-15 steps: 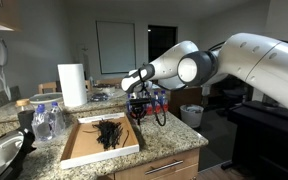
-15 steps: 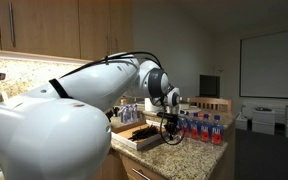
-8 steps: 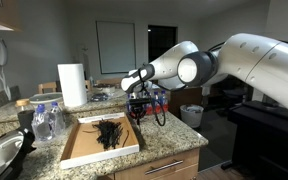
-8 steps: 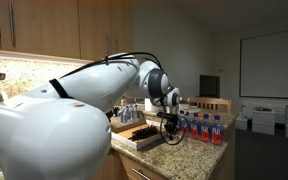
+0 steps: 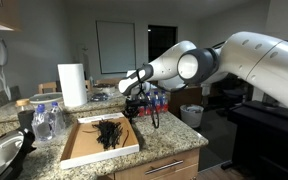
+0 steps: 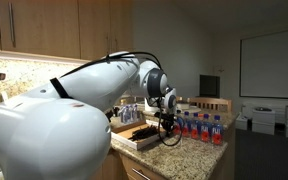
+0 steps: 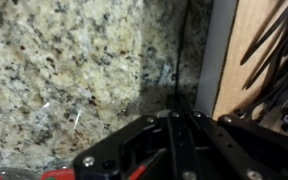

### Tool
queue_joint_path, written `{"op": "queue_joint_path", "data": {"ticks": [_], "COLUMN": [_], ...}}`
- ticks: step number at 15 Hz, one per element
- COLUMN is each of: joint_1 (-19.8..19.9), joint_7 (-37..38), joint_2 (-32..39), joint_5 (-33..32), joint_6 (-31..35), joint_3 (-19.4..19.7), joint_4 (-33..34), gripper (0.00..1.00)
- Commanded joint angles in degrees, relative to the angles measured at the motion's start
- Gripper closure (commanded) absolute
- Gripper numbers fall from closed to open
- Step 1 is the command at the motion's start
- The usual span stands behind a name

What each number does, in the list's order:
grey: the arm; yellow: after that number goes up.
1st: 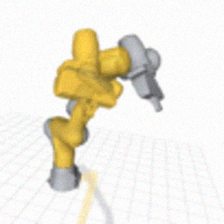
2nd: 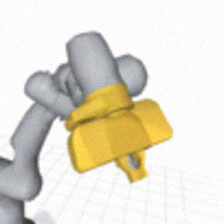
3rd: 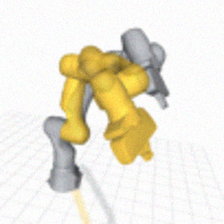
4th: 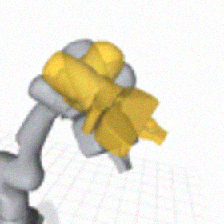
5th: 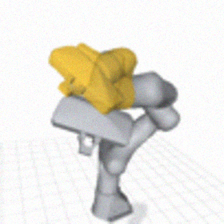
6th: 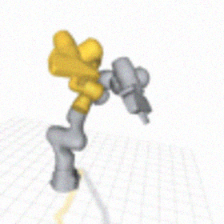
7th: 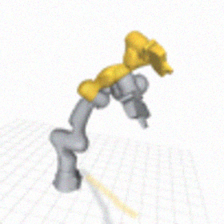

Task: Pick up the black objects from the counter and put them on the box cover

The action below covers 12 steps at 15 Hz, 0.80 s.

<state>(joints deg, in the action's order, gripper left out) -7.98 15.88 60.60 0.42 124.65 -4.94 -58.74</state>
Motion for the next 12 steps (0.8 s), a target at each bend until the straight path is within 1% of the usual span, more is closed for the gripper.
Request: {"op": "queue_joint_path", "data": {"ticks": [1, 6, 8, 9, 10, 12], "joint_1": [1.8, 3.0, 3.4, 3.3, 3.3, 2.9], "joint_7": [-4.5, -6.4, -7.2, -7.4, -7.8, -7.7], "joint_2": [-6.7, -12.6, -13.3, -13.2, -12.7, -11.4], "joint_5": [2.8, 4.5, 5.0, 5.2, 5.4, 5.4], "joint_6": [4.4, 7.4, 6.3, 5.6, 4.6, 3.3], "joint_3": [-1.3, -1.4, -1.5, -1.5, -1.5, -1.2], "joint_4": [-9.9, -18.3, -19.2, -19.2, -18.8, -17.7], "gripper": [0.95, 0.95, 0.95, 0.93, 0.69, 0.65]}}
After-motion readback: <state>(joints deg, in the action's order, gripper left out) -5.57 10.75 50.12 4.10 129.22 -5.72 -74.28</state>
